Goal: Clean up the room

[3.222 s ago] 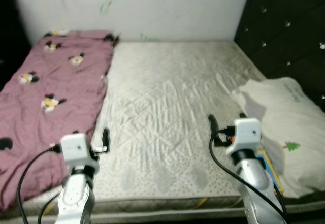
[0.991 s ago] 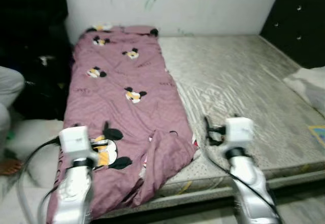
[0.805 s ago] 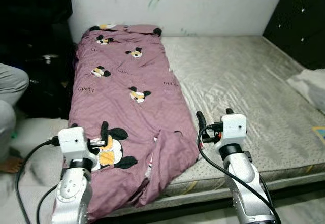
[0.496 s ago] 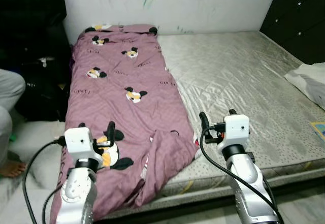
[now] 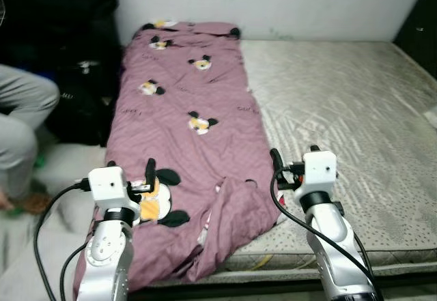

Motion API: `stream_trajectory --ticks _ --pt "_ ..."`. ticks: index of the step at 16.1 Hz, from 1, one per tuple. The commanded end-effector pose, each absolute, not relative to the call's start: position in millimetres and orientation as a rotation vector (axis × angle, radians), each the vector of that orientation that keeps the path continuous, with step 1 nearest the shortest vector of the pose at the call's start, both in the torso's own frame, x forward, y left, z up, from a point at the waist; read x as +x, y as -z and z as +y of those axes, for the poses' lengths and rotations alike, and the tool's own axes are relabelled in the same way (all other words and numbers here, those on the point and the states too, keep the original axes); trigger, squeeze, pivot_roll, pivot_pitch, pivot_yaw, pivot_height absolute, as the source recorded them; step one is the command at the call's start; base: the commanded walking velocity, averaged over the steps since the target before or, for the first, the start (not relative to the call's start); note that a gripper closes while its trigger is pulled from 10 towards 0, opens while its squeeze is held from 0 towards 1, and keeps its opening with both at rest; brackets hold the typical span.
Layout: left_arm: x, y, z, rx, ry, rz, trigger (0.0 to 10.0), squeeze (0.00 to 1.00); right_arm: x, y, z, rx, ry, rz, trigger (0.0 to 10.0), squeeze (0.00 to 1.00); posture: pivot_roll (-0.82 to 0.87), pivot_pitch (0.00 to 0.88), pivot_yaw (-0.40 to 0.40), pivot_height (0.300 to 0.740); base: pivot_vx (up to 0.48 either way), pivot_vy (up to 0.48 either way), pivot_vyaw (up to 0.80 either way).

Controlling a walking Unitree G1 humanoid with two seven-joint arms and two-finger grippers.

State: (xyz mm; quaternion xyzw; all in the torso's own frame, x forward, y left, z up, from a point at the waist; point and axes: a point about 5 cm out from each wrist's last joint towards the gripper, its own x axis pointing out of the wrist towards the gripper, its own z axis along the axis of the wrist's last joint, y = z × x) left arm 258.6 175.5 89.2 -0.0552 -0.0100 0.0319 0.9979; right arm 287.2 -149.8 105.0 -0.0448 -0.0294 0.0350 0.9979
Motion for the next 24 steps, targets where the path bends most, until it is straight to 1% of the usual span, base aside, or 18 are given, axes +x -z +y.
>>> stream_trajectory --ticks 1,7,12,14,18,20,22,24 --pt "257.6 -86.6 175.2 -0.109 -0.061 -0.005 10.0 0.0 286.3 -102.5 -152.2 -0.096 -0.067 -0.052 10.0 0.0 -0.03 0.0 -0.029 0.74 0.0 0.48 0.0" --pt "258.3 -85.7 173.6 -0.113 -0.057 0.002 10.0 0.0 287.1 -101.2 -152.4 -0.1 -0.07 -0.048 10.0 0.0 -0.03 0.0 -0.03 0.74 0.0 0.48 0.0" --pt "257.2 -90.5 170.4 -0.119 -0.017 -0.034 10.0 0.0 287.5 -100.9 -152.1 -0.104 -0.071 -0.048 10.0 0.0 -0.03 0.0 -0.031 0.74 0.0 0.0 0.0" --pt "257.2 -90.7 170.5 -0.126 -0.015 -0.035 10.0 0.0 287.6 -100.8 -152.2 -0.101 -0.069 -0.046 10.0 0.0 -0.03 0.0 -0.031 0.74 0.313 0.0 0.0" --pt "256.9 -90.6 171.2 -0.125 -0.011 -0.035 10.0 0.0 287.4 -100.4 -152.5 -0.095 -0.064 -0.047 10.0 0.0 -0.03 0.0 -0.028 0.74 0.342 0.0 -0.8" --pt "256.9 -90.7 171.0 -0.124 -0.007 -0.035 10.0 0.0 287.4 -100.6 -152.3 -0.094 -0.064 -0.048 10.0 0.0 -0.03 0.0 -0.027 0.74 0.375 0.0 -0.48" --pt "256.7 -90.3 171.2 -0.121 -0.013 -0.031 10.0 0.0 287.4 -100.5 -152.3 -0.092 -0.064 -0.048 10.0 0.0 -0.03 0.0 -0.027 0.74 0.343 0.0 0.0" --pt "256.6 -88.6 171.2 -0.124 -0.025 -0.021 10.0 0.0 287.2 -100.1 -152.3 -0.091 -0.065 -0.046 10.0 0.0 -0.03 0.0 -0.028 0.74 0.0 0.0 0.0"
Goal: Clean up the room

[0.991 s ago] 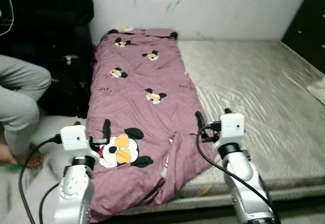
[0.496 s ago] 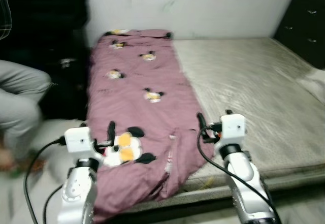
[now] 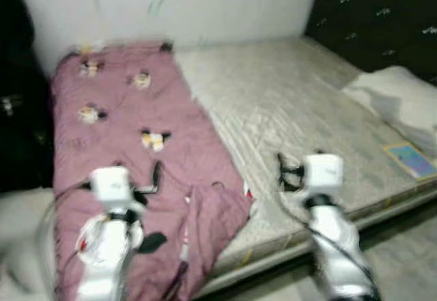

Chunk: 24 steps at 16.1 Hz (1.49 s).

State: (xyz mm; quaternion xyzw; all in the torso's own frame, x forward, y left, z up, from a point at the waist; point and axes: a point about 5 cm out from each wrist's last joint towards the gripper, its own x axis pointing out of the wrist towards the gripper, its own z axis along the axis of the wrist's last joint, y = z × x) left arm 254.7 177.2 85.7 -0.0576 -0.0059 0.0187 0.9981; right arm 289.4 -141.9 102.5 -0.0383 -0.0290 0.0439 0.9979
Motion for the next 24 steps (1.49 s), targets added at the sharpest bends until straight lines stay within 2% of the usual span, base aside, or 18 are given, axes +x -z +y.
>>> stream_trajectory --ticks 1,7,11,21,24 --pt "256.6 -88.3 171.7 -0.118 -0.03 -0.018 10.0 0.0 287.2 -100.0 -152.1 -0.092 -0.068 -0.045 10.0 0.0 -0.03 0.0 -0.028 0.74 0.0 0.0 0.0" --pt "257.3 -86.7 173.1 -0.12 -0.052 -0.003 10.0 0.0 287.3 -100.4 -150.6 -0.124 -0.082 -0.053 10.0 0.0 -0.03 0.0 -0.029 0.74 0.0 0.0 0.0" --pt "257.6 -86.0 174.1 -0.127 -0.065 0.001 10.0 0.0 286.8 -100.6 -149.3 -0.133 -0.099 -0.056 10.0 0.0 -0.03 0.0 -0.03 0.74 0.0 0.0 0.73" --pt "257.6 -85.0 173.5 -0.142 -0.066 0.004 10.0 0.0 286.8 -98.5 -149.5 -0.122 -0.104 -0.043 10.0 0.0 -0.03 0.0 -0.032 0.74 0.0 0.461 0.08" --pt "257.4 -85.5 173.5 -0.141 -0.067 0.001 10.0 0.0 286.7 -99.4 -148.3 -0.139 -0.113 -0.052 10.0 0.0 -0.03 0.0 -0.032 0.74 0.0 0.0 0.0"
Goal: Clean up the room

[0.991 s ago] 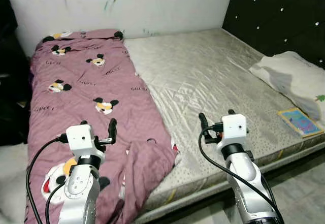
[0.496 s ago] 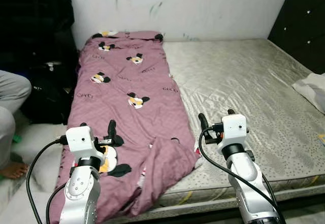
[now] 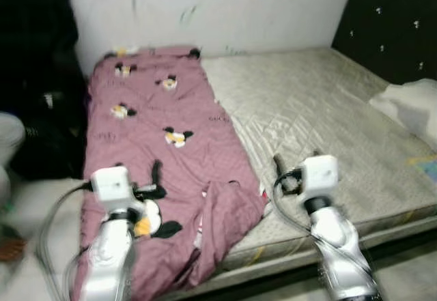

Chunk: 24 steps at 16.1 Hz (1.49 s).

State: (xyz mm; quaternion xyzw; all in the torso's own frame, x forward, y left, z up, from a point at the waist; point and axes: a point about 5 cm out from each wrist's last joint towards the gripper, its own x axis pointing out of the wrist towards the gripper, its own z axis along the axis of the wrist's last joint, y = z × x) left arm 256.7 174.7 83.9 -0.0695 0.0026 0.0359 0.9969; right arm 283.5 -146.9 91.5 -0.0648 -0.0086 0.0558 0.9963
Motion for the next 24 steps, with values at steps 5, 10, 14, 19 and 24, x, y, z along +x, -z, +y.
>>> stream_trajectory --ticks 5,10,14,19,24 --pt "258 -86 173 -0.14 -0.074 -0.002 10.0 0.0 287 -99 -148 -0.143 -0.121 -0.051 10.0 0.0 -0.03 0.0 -0.034 0.74 0.0 0.0 0.68" --pt "258 -86 174 -0.135 -0.082 -0.003 10.0 0.0 288 -99 -147 -0.149 -0.127 -0.052 10.0 0.0 -0.03 0.0 -0.034 0.74 0.0 0.0 0.29" --pt "258 -88 177 -0.122 -0.093 -0.011 10.0 0.0 291 -103 -152 -0.1 -0.106 -0.055 10.0 0.0 -0.02 0.0 -0.037 0.74 0.0 0.0 0.0" --pt "253 -89 187 -0.075 -0.102 -0.018 10.0 0.0 292 -113 -142 -0.086 -0.166 -0.094 10.0 0.0 -0.03 0.0 -0.031 0.74 0.0 0.0 0.0" --pt "235 -90 196 -0.059 -0.087 -0.008 10.0 0.0 289 -104 -142 -0.069 -0.181 -0.041 10.0 0.0 0.04 0.048 -0.067 0.74 0.0 0.0 0.0"
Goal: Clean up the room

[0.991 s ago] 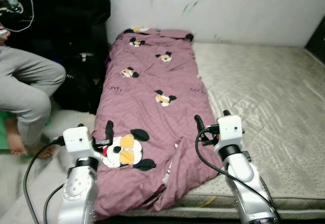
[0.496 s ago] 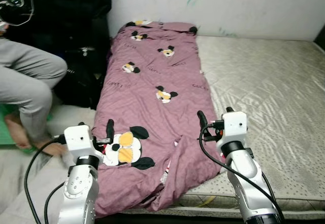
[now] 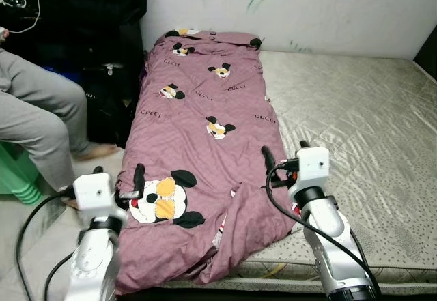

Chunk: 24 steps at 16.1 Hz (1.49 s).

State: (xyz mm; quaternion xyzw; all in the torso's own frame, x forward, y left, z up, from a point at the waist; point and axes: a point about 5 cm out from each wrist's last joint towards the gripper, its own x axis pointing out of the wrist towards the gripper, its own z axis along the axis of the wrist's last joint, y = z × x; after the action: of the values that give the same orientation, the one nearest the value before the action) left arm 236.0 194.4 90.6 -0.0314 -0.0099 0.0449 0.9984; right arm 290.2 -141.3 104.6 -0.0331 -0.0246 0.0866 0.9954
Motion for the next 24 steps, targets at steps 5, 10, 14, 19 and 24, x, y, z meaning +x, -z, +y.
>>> stream_trajectory --ticks 5,10,14,19,24 --pt "236 -86 198 -0.06 -0.097 0.026 10.0 0.0 275 -100 -145 -0.067 -0.185 -0.005 10.0 0.0 -0.03 0.117 -0.059 0.693 0.0 0.0 0.0" --pt "245 -93 196 -0.057 -0.117 -0.009 10.0 0.0 274 -100 -149 -0.095 -0.186 0.007 10.0 0.0 -0.04 0.125 -0.079 0.693 0.0 0.0 0.0" --pt "244 -91 198 -0.058 -0.13 -0.003 10.0 0.0 275 -100 -146 -0.089 -0.197 0.01 10.0 0.0 -0.04 0.125 -0.078 0.684 0.0 0.0 0.0" --pt "250 -93 196 -0.055 -0.121 -0.011 10.0 0.0 277 -100 -145 -0.084 -0.196 0.007 10.0 0.0 -0.04 0.119 -0.069 0.647 0.0 0.0 0.0" --pt "248 -91 203 -0.06 -0.183 -0.012 10.0 0.0 279 -99 -144 -0.091 -0.216 0.01 10.0 0.0 -0.04 0.108 -0.074 0.647 0.0 0.0 0.0"
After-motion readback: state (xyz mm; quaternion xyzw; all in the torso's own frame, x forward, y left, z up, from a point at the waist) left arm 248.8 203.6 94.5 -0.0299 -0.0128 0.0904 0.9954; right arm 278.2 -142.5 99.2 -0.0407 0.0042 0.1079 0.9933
